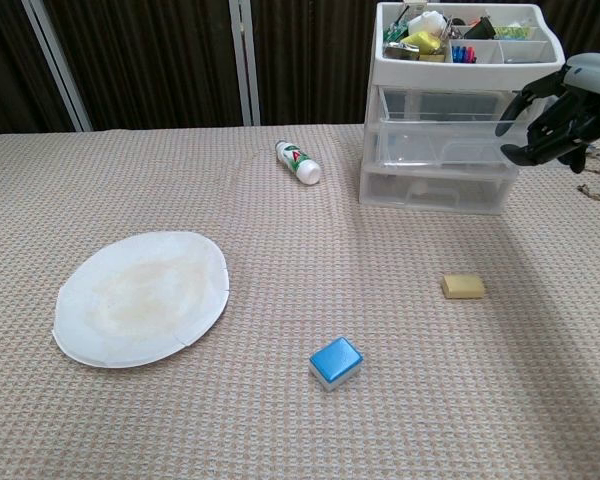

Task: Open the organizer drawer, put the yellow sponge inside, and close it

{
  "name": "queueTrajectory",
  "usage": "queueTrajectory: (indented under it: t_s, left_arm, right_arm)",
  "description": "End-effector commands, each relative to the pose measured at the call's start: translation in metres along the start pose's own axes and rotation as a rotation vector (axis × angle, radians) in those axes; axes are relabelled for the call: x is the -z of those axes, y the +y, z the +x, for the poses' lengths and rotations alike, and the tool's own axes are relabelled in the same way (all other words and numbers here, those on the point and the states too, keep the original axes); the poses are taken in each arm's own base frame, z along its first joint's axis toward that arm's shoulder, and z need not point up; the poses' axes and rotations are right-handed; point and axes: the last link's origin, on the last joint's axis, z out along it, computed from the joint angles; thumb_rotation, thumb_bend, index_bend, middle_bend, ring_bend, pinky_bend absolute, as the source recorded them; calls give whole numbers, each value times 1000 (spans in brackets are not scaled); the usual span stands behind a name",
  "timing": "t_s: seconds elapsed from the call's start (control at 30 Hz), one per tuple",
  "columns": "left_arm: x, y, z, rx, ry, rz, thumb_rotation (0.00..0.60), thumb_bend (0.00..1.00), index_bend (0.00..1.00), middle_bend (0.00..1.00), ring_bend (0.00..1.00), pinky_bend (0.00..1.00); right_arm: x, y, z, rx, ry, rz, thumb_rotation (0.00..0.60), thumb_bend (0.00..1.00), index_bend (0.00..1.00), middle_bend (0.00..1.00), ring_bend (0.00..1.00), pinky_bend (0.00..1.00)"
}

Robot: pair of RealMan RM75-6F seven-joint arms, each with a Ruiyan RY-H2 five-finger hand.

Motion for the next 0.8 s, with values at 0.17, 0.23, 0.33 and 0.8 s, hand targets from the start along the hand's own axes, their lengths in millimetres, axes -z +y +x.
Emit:
queueTrajectory:
  t_s: [0.17,0.23,0.33,0.8]
  left_arm:
    - [0,0,0,-3,3,2,600,110,58,0,0,0]
    - [0,0,0,-4,5,2,600,111,59,0,0,0]
    - [0,0,0,-6,7,3,600,110,59,0,0,0]
    - [1,1,-1,-5,17,15,600,113,59,0,0,0]
  right_arm:
    - [8,3,3,-7,3,4,600,323,399,754,732,682]
    - [10,3,5,-12,8,10,600,318,356,753,731,682]
    - [13,2,9,-10,16,21,600,280,254,751,729,682]
    - [63,16,19,21,8,120,600,225,192,751,728,682]
